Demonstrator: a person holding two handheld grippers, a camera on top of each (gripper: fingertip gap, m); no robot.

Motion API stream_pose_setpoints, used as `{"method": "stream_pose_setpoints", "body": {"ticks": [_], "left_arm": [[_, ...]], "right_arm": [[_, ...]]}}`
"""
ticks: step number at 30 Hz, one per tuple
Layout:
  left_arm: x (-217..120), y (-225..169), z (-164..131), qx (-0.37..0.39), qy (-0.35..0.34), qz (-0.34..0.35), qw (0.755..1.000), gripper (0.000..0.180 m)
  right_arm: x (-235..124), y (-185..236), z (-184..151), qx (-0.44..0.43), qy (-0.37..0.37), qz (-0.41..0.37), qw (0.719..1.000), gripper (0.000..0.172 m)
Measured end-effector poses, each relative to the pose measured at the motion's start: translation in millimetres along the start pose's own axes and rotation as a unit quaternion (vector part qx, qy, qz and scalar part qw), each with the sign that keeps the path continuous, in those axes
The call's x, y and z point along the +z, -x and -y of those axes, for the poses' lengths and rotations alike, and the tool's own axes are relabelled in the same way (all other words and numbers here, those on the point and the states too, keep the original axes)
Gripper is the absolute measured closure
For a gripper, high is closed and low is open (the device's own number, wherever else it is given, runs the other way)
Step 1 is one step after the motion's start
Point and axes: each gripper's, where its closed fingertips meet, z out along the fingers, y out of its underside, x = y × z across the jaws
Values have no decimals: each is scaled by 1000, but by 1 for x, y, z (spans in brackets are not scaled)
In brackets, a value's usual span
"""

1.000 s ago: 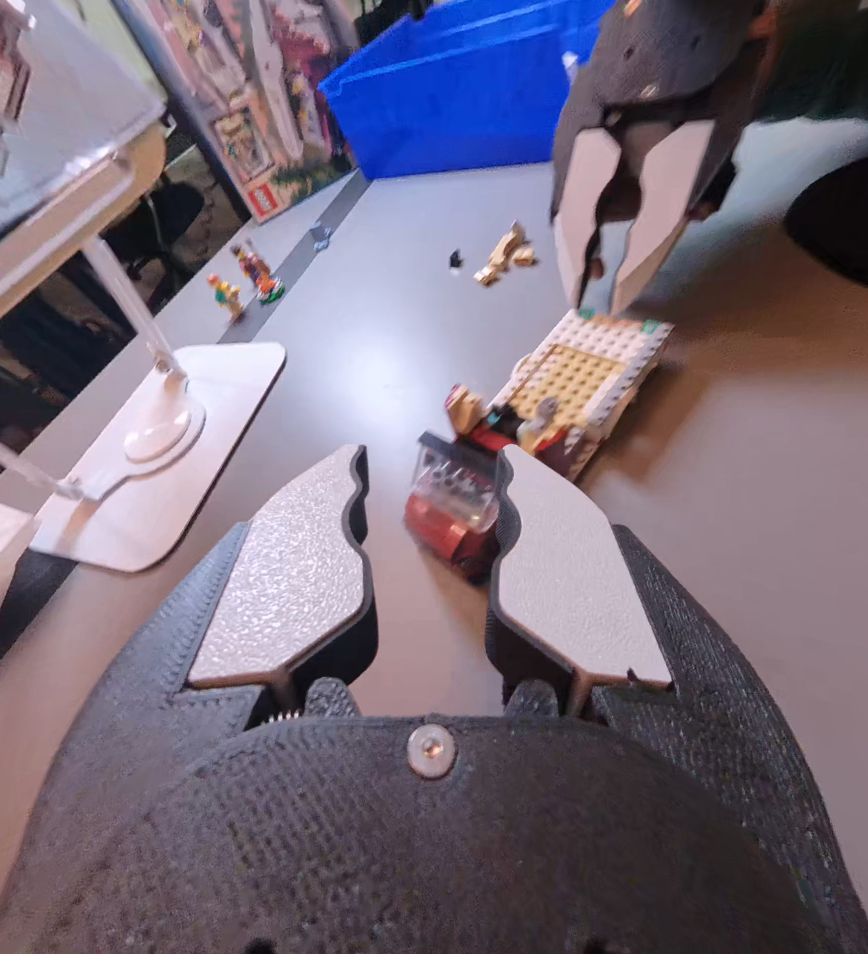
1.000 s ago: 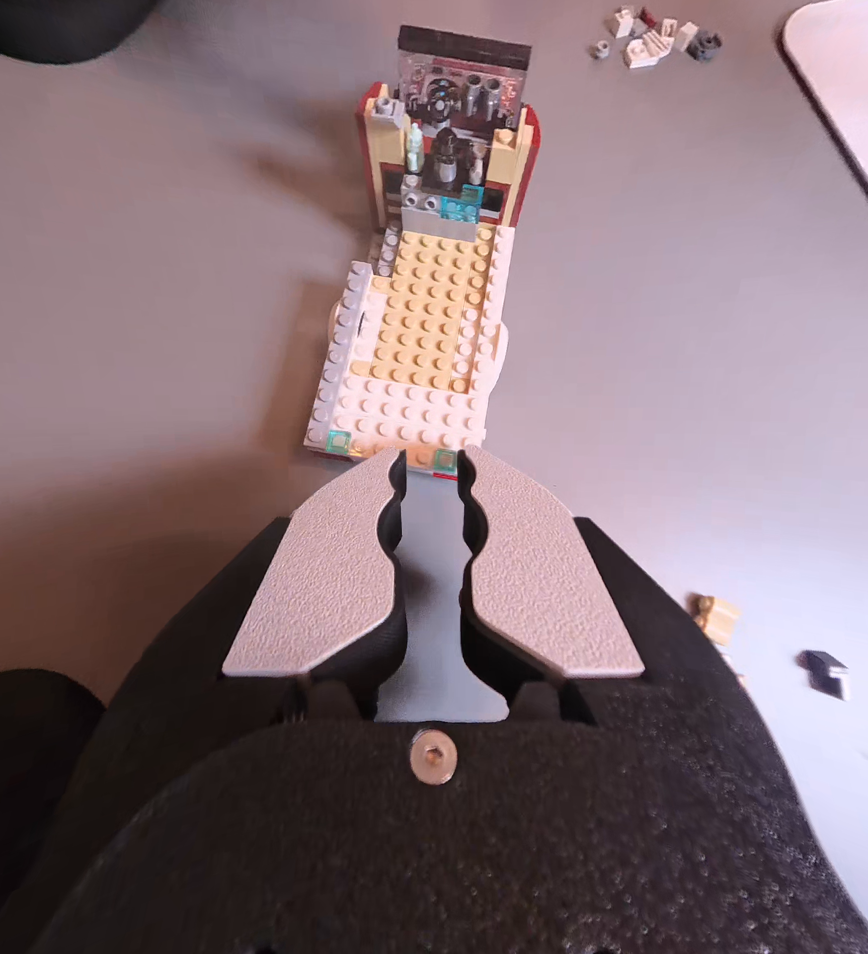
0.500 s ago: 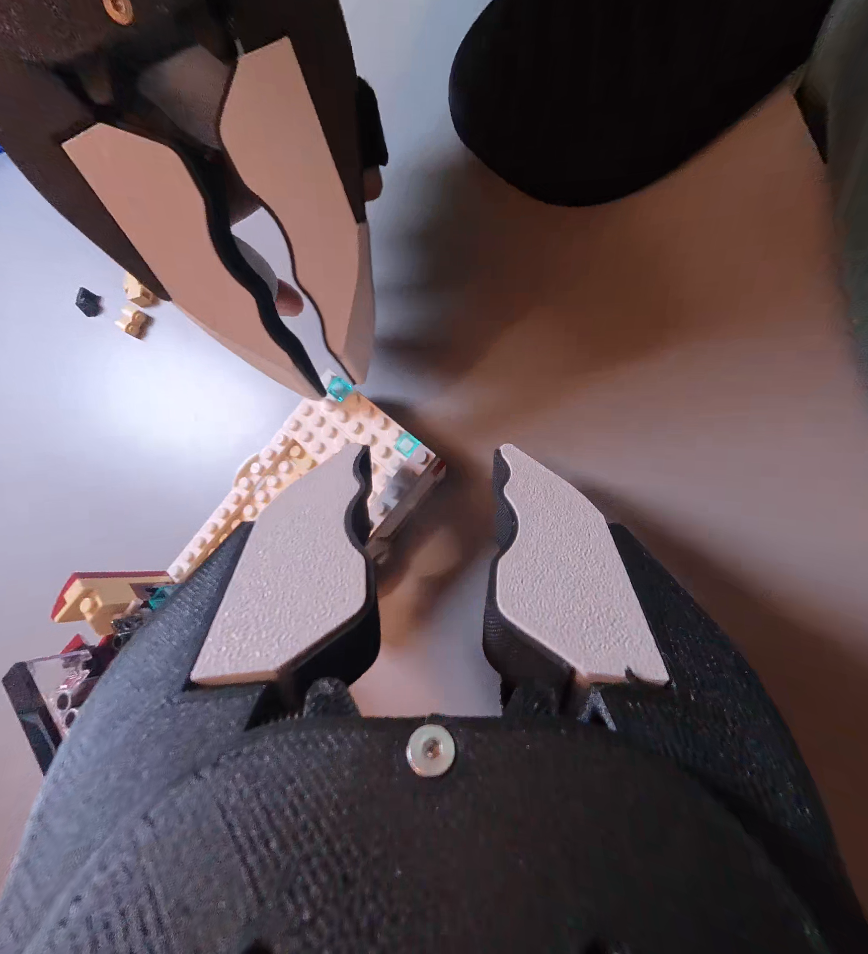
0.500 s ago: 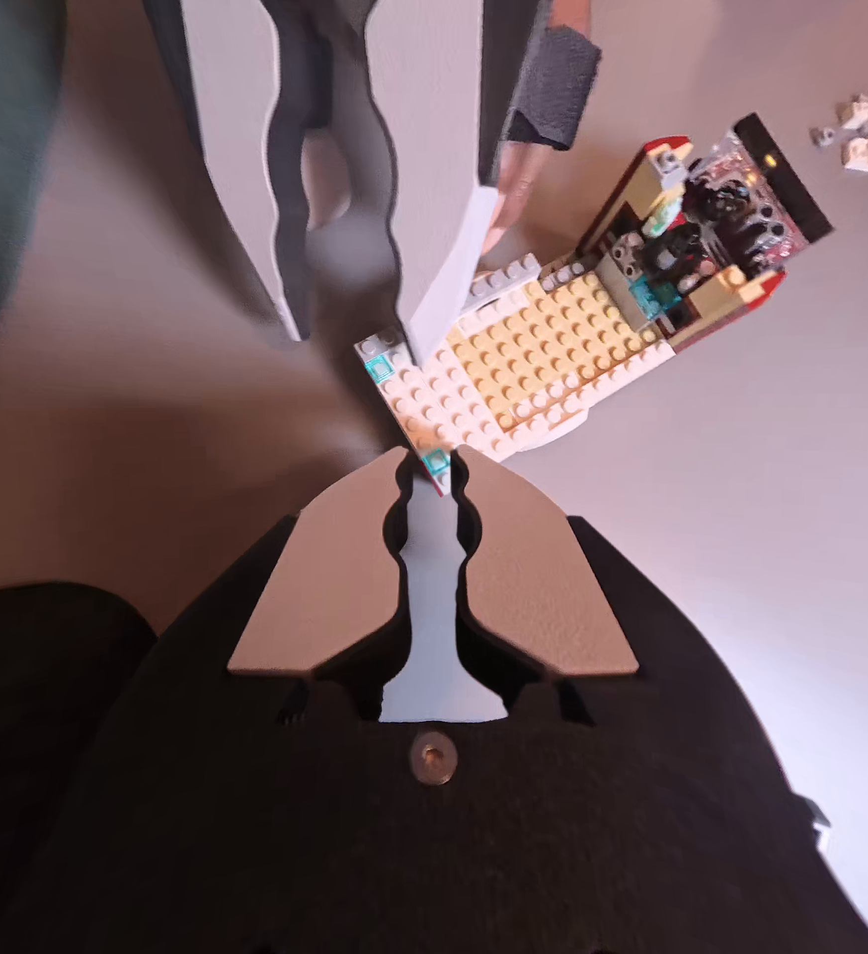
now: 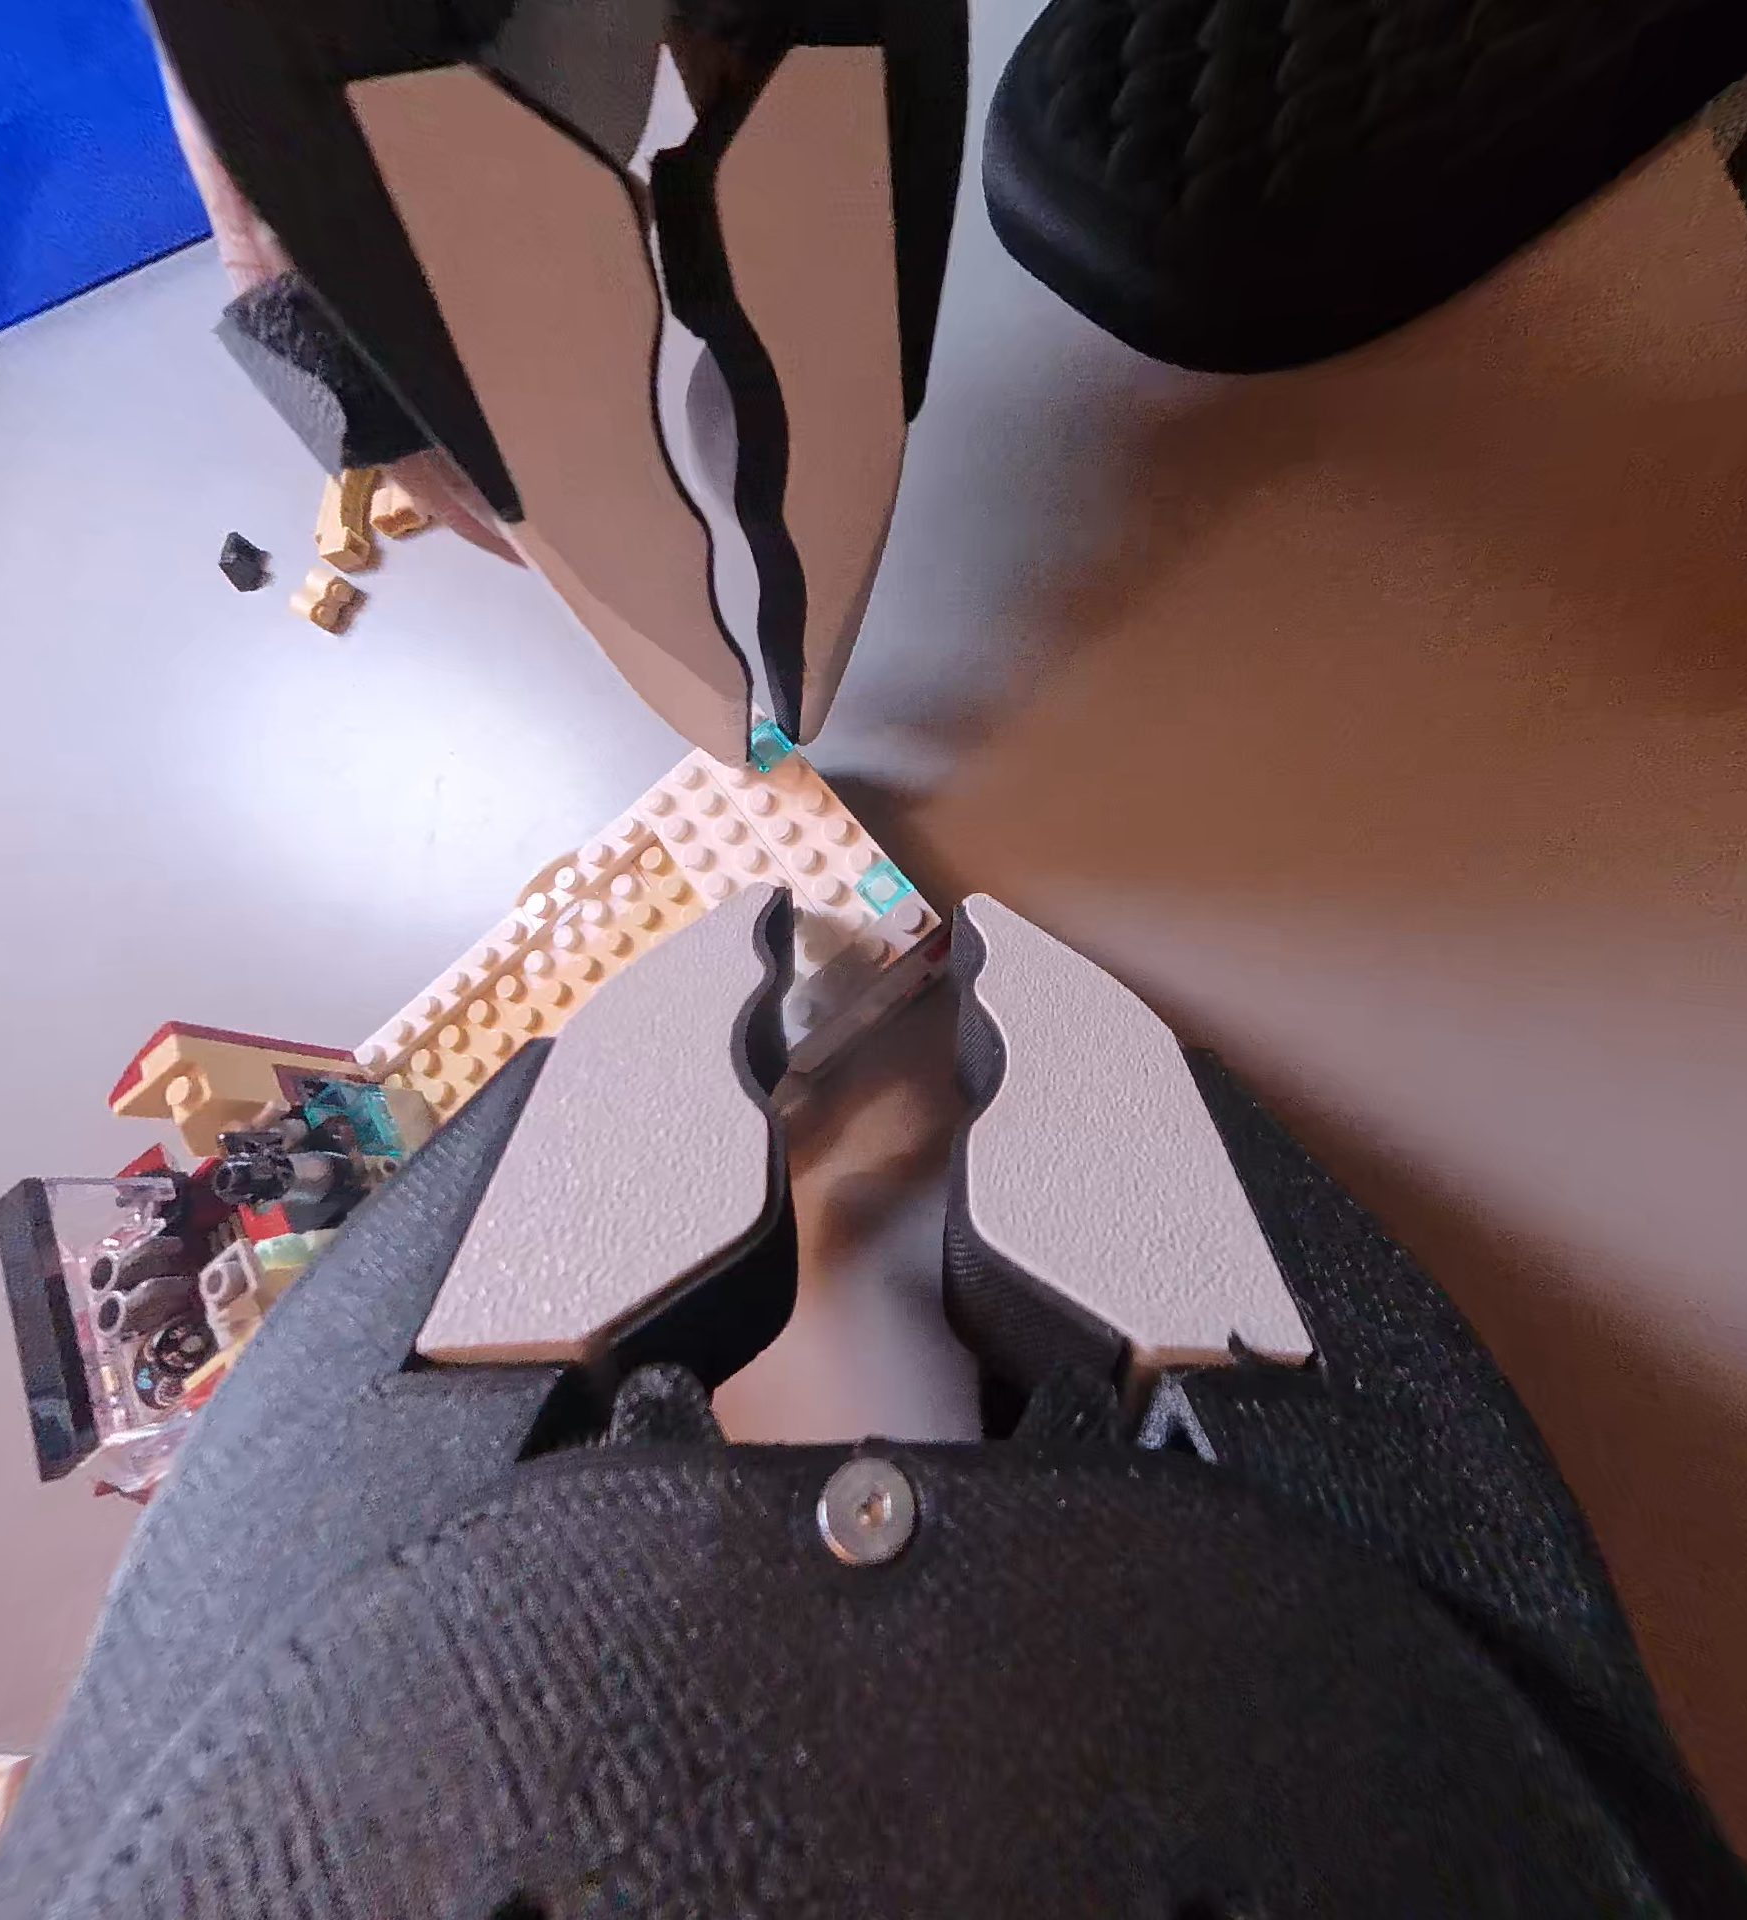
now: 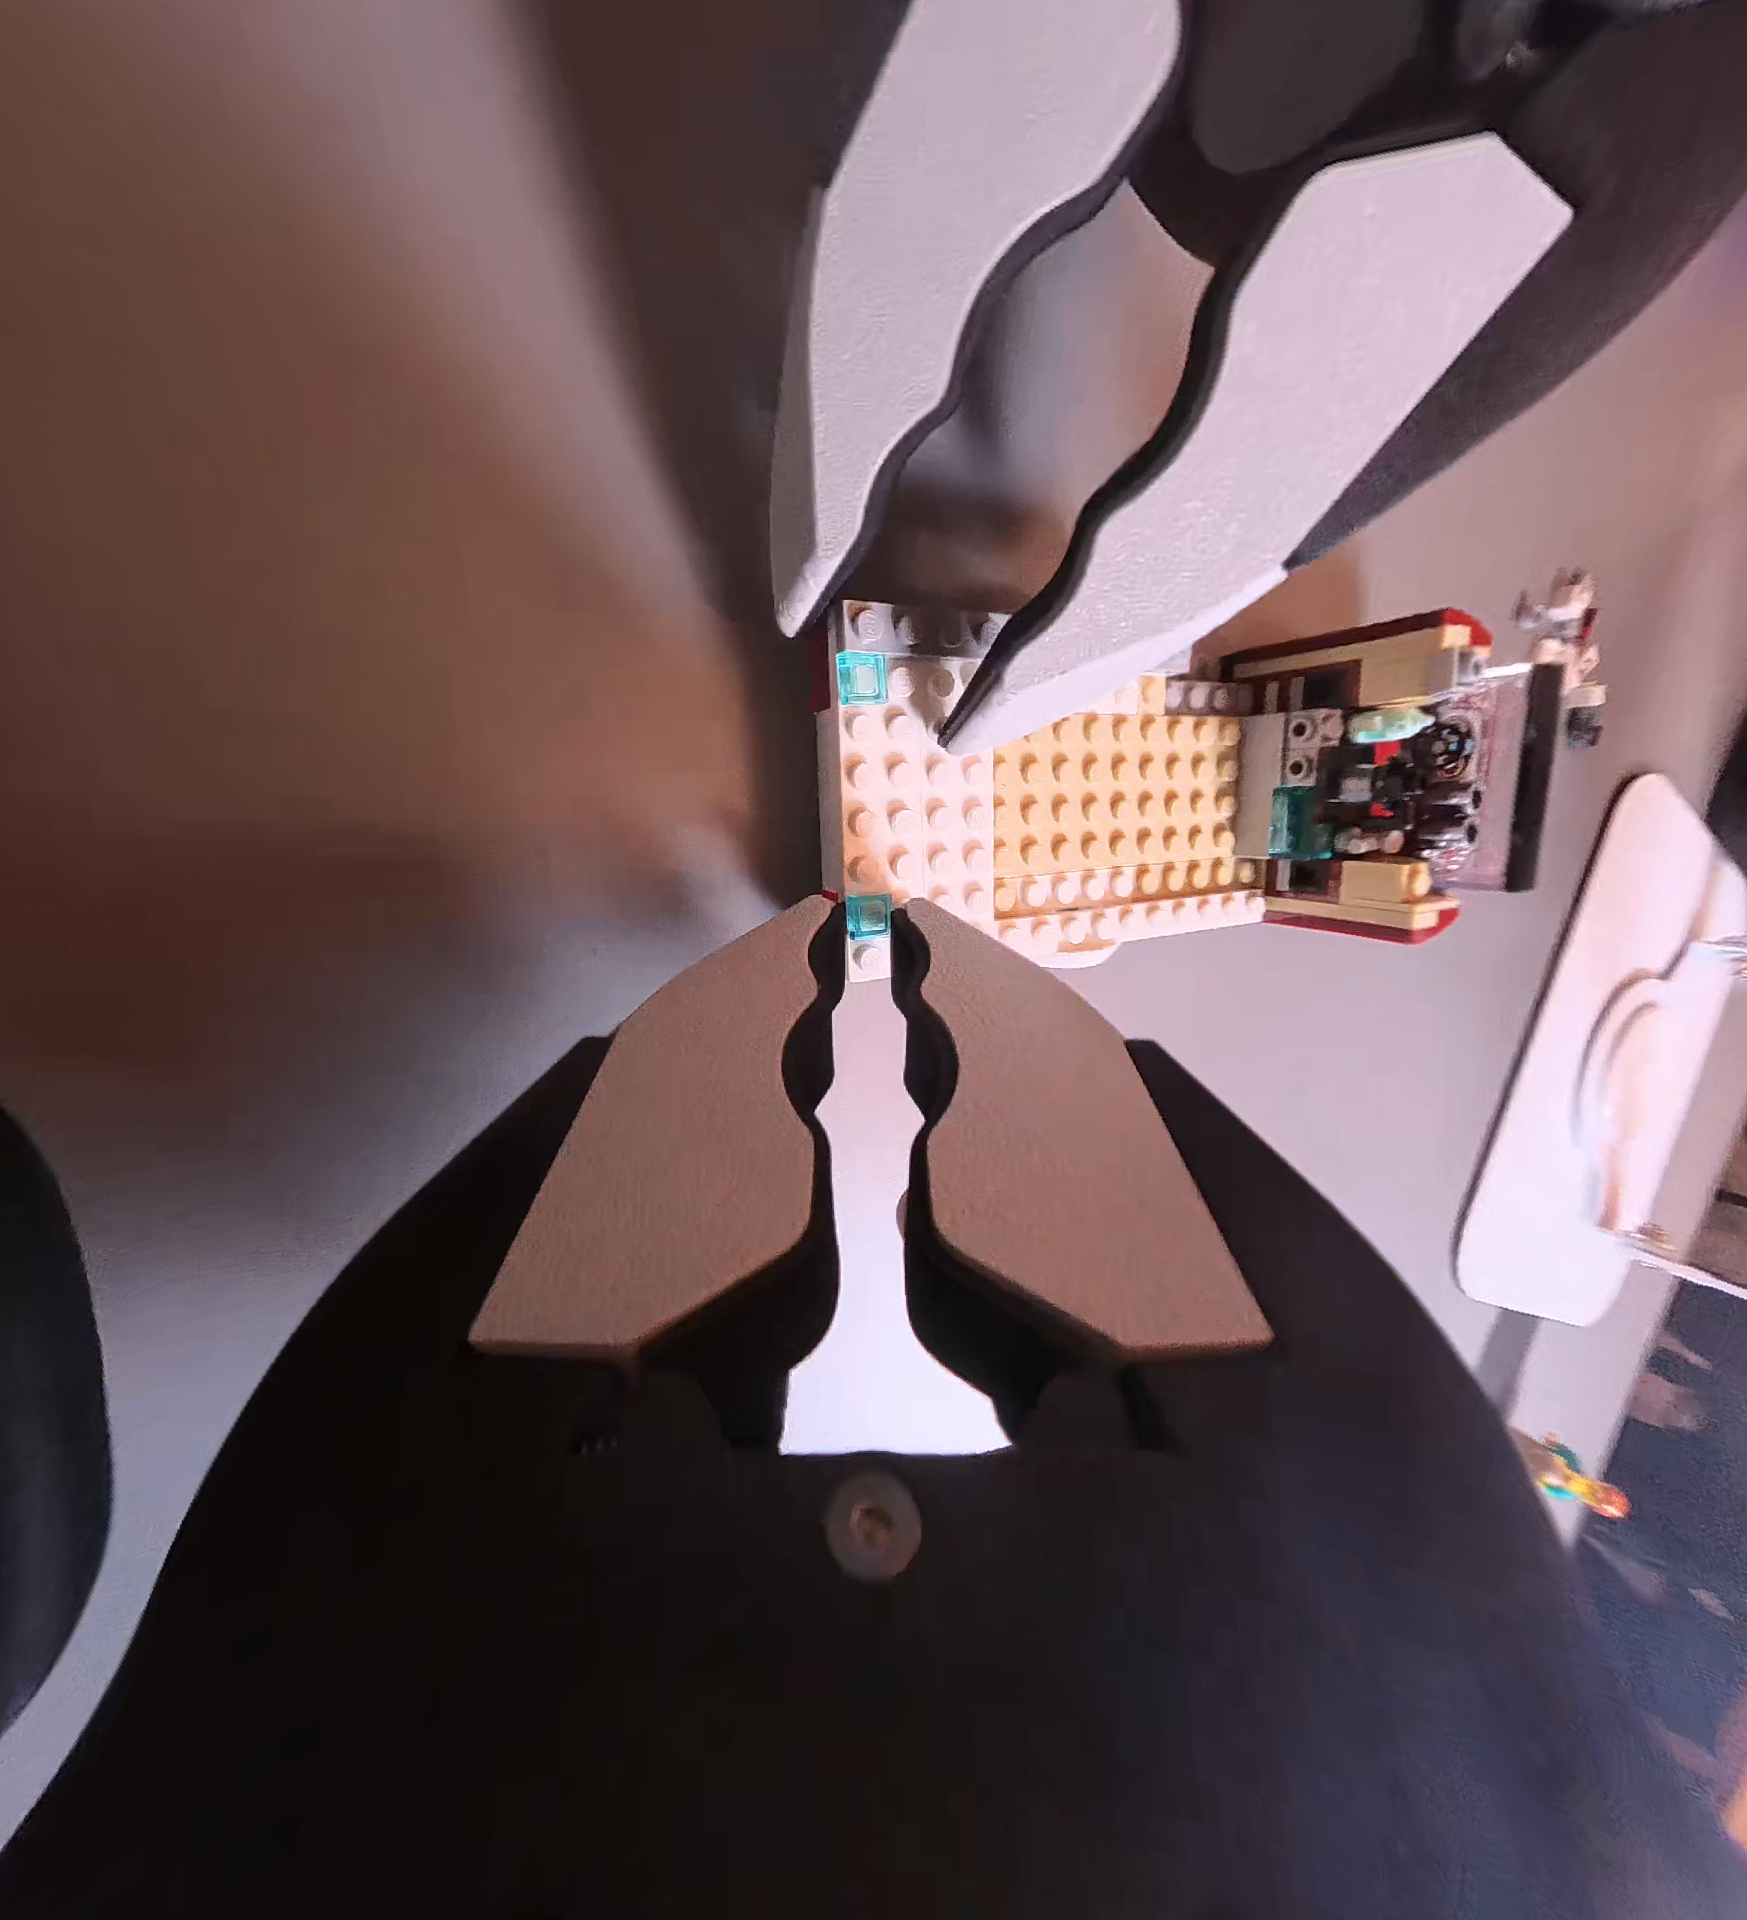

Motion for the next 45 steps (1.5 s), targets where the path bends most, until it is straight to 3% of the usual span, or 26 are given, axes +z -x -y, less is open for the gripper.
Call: {"method": "stream_pose_setpoints", "body": {"ticks": [3,7,11,15,20,24,30,33,36,41,45], "left_arm": [[-1,-2,0,-11,-6,-12,1000,152],[0,-7,2,0,-14,-21,1000,152],[1,-9,4,4,-18,-32,999,152],[0,-9,4,7,-19,-31,999,152],[-1,-9,3,7,-22,-29,999,152],[-4,-4,-1,12,-25,-13,1000,152],[-9,9,-10,9,-17,-3,1000,151],[-15,14,-14,-2,-7,10,1000,144],[-19,14,-17,1,1,23,1000,142],[-21,14,-19,9,7,28,1000,143],[-22,13,-20,5,5,23,1000,143]], "right_arm": [[-2,3,3,-3,-16,-34,999,164],[-5,9,6,158,-103,2,982,164],[-8,13,7,311,-181,76,930,164],[-21,11,20,397,-264,147,867,165],[-31,20,28,371,-256,97,887,164],[-43,40,15,329,-182,-2,927,164],[-42,41,-9,370,-114,-66,920,163],[-27,39,-12,357,-69,-52,930,162],[-12,47,-16,351,-13,1,936,146],[-15,58,-15,404,-4,71,912,120],[-30,71,-15,475,-24,102,874,106]]}}
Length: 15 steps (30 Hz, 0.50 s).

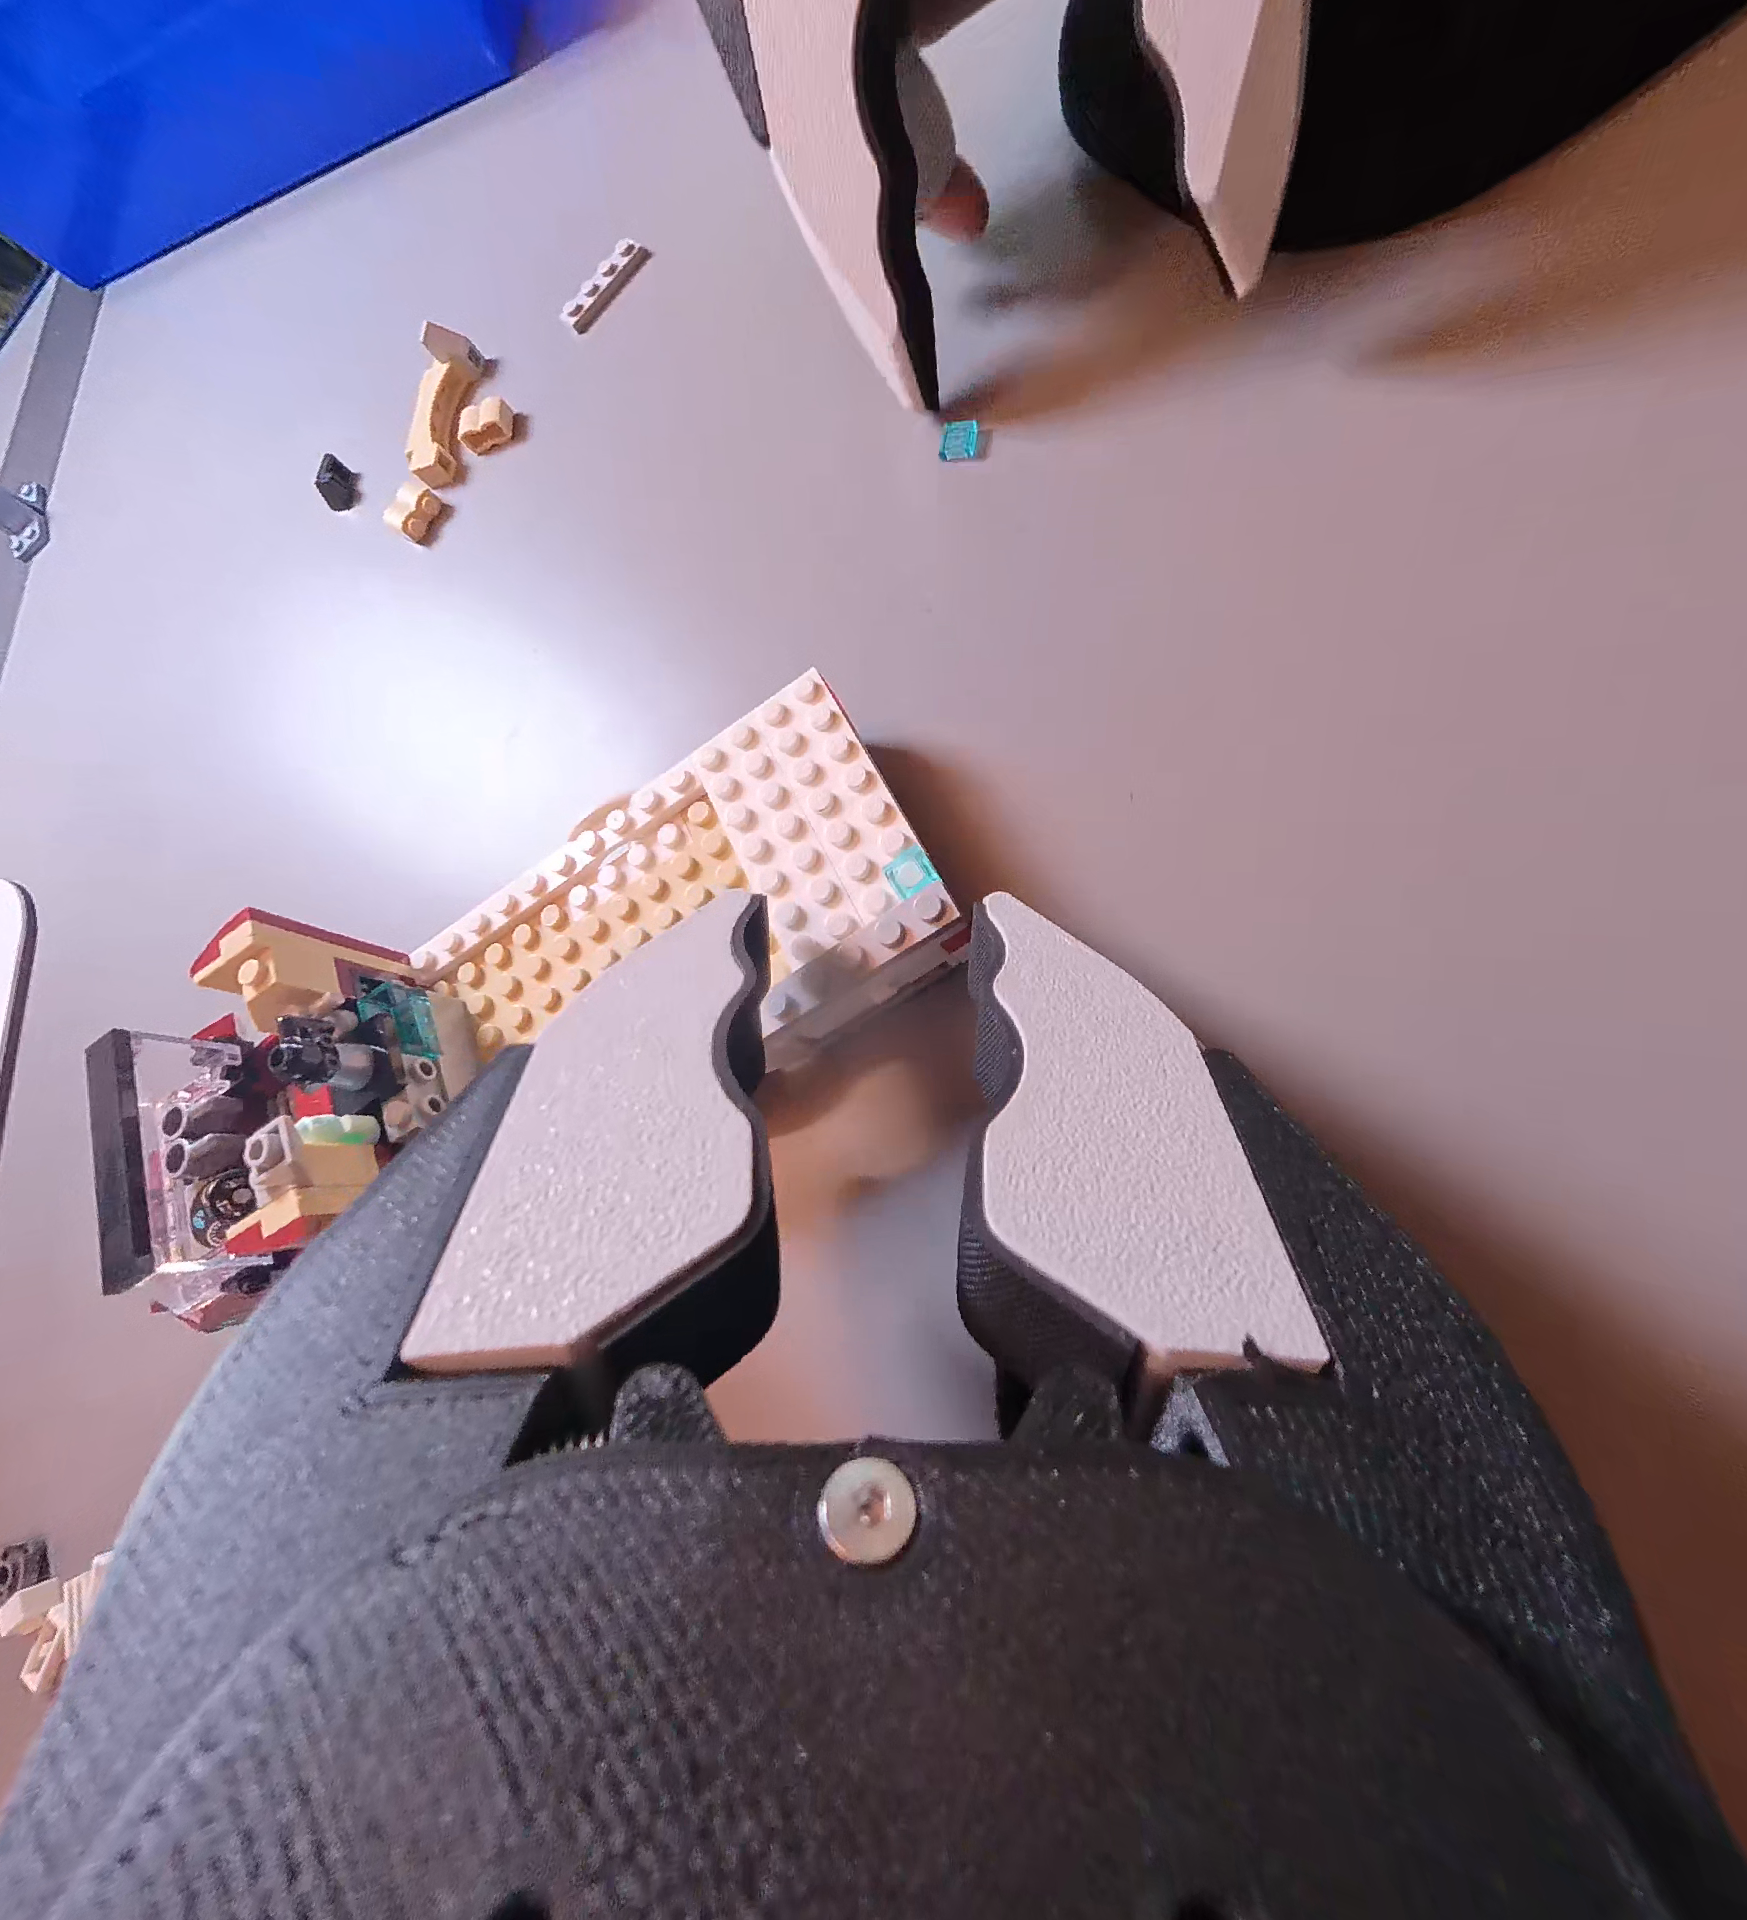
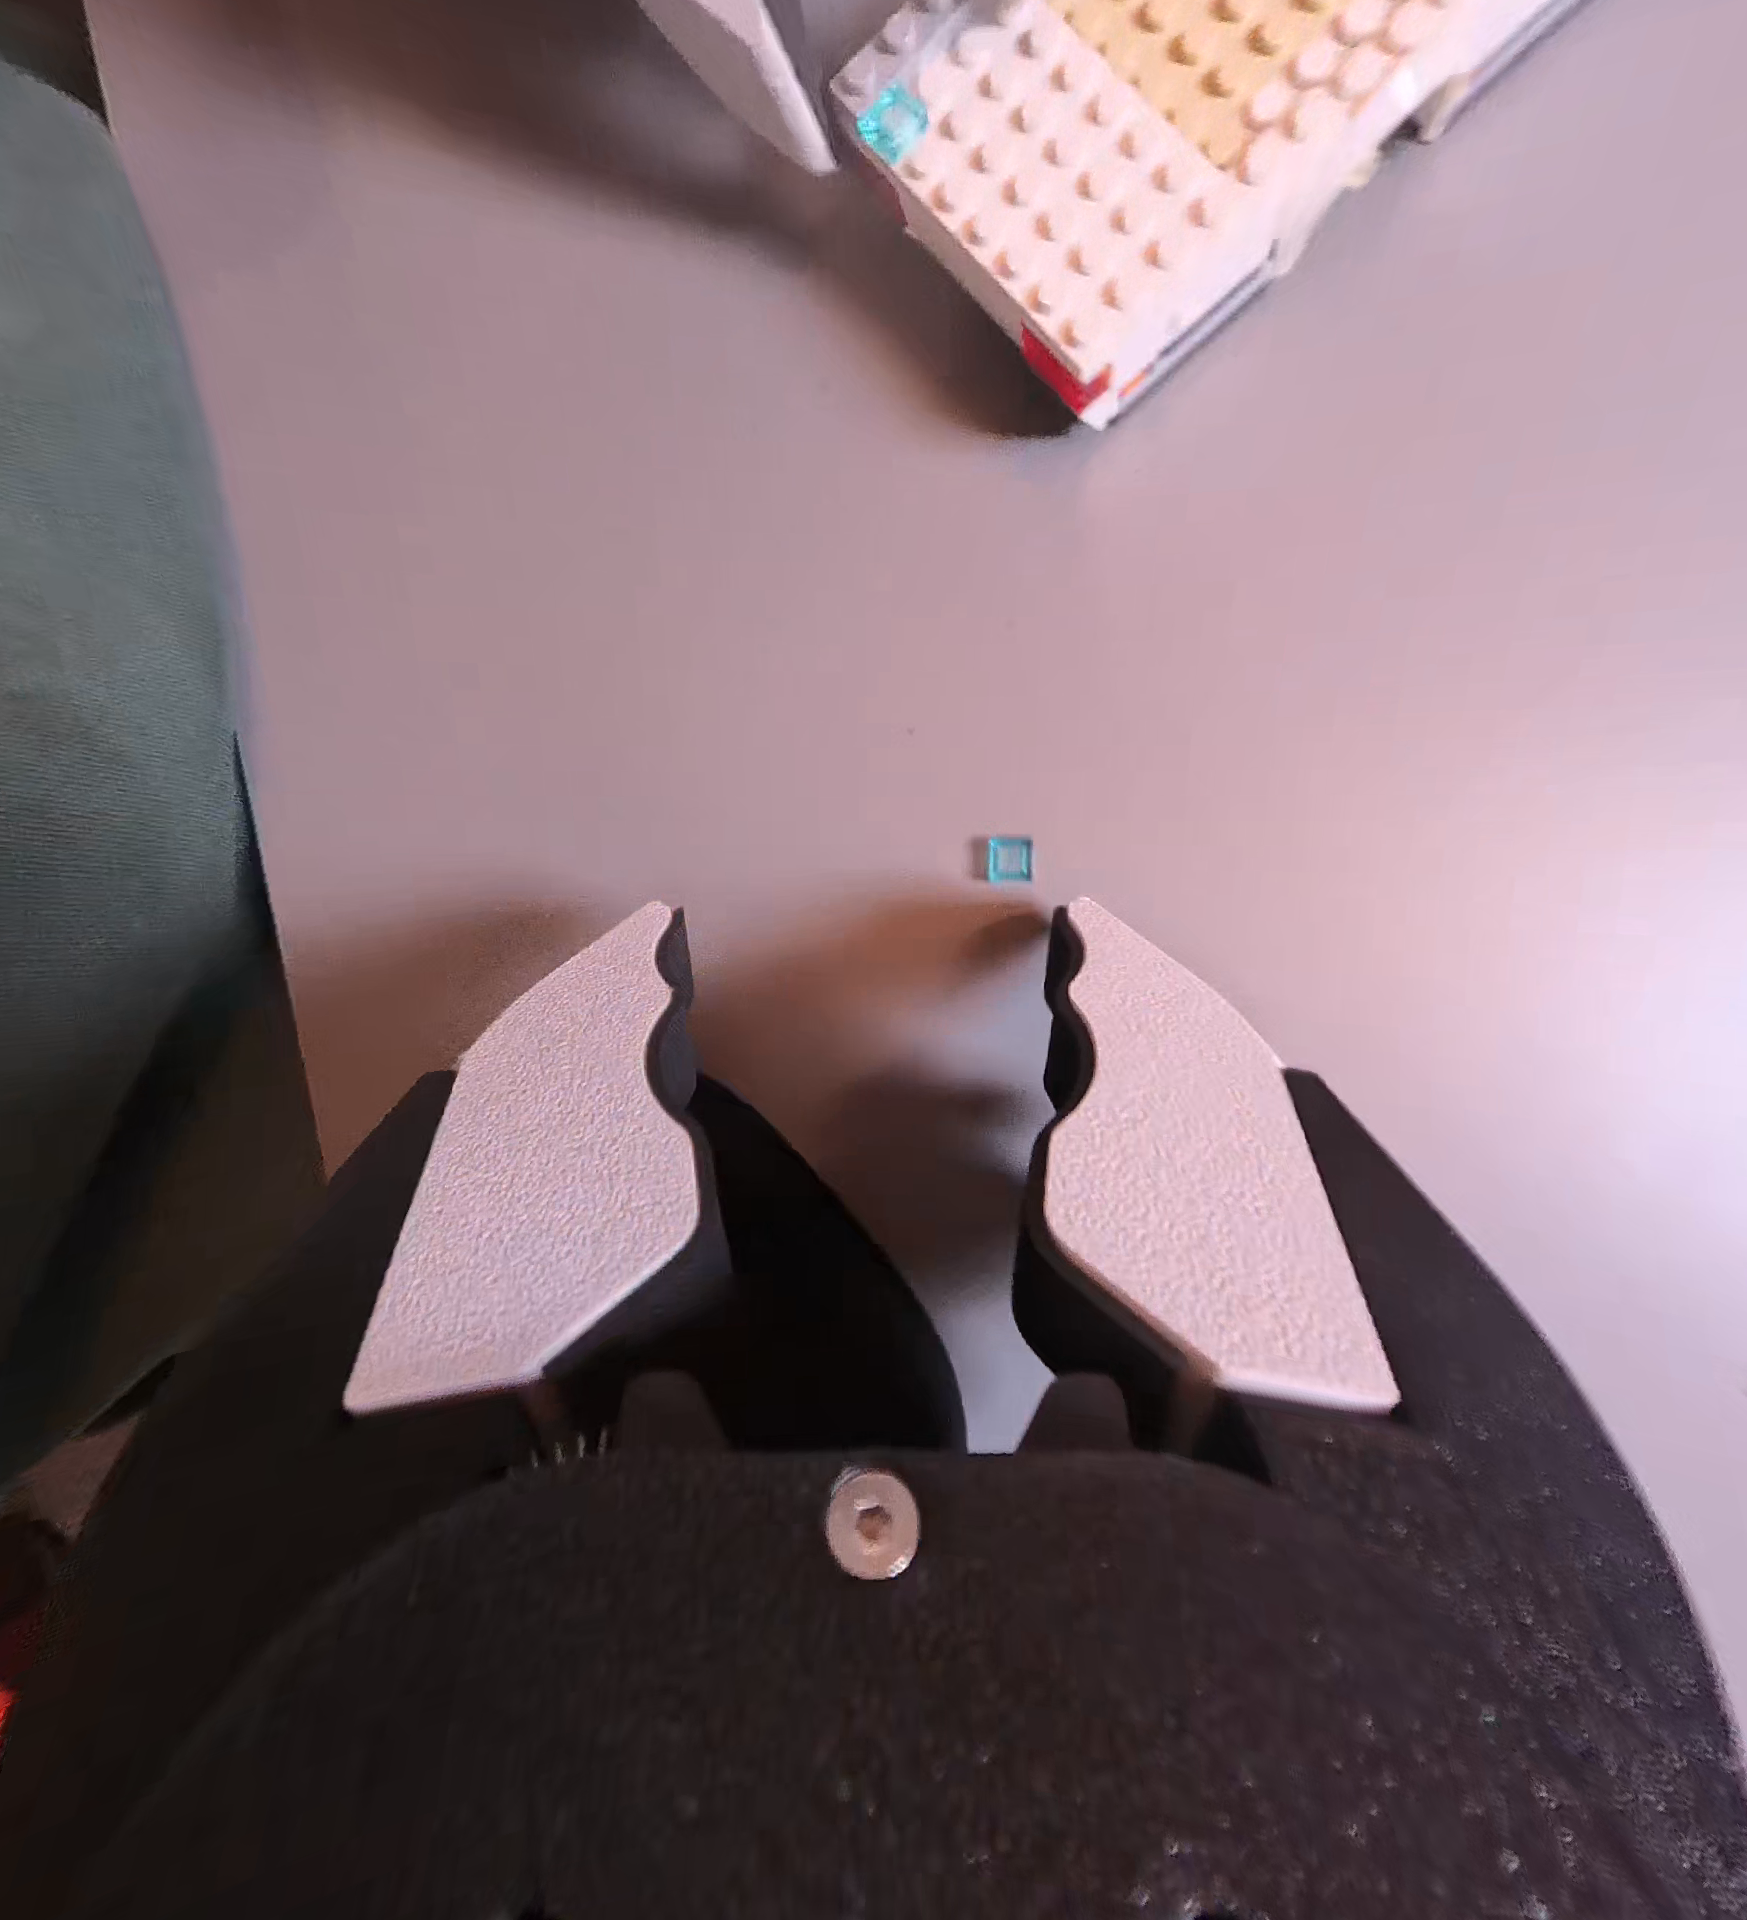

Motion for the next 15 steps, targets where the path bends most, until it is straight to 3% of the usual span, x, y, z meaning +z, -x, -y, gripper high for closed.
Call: {"method": "stream_pose_setpoints", "body": {"ticks": [3,7,11,12,13,15], "left_arm": [[-1,0,-1,-2,-1,-4,1000,143],[-3,1,-2,-1,2,-2,1000,142],[-7,4,2,-5,-8,3,1000,141],[-10,6,8,-15,-25,4,1000,143],[-15,8,13,-27,-43,3,999,143],[-23,14,18,-47,-63,8,997,143]], "right_arm": [[-23,-18,2,52,-59,-42,996,112],[-71,-98,-15,179,-126,-207,953,133],[-67,-134,-45,205,-70,-257,942,136],[-63,-140,-49,203,-54,-264,941,141],[-62,-144,-48,203,-54,-270,940,157],[-59,-144,-45,186,-43,-263,946,164]]}}
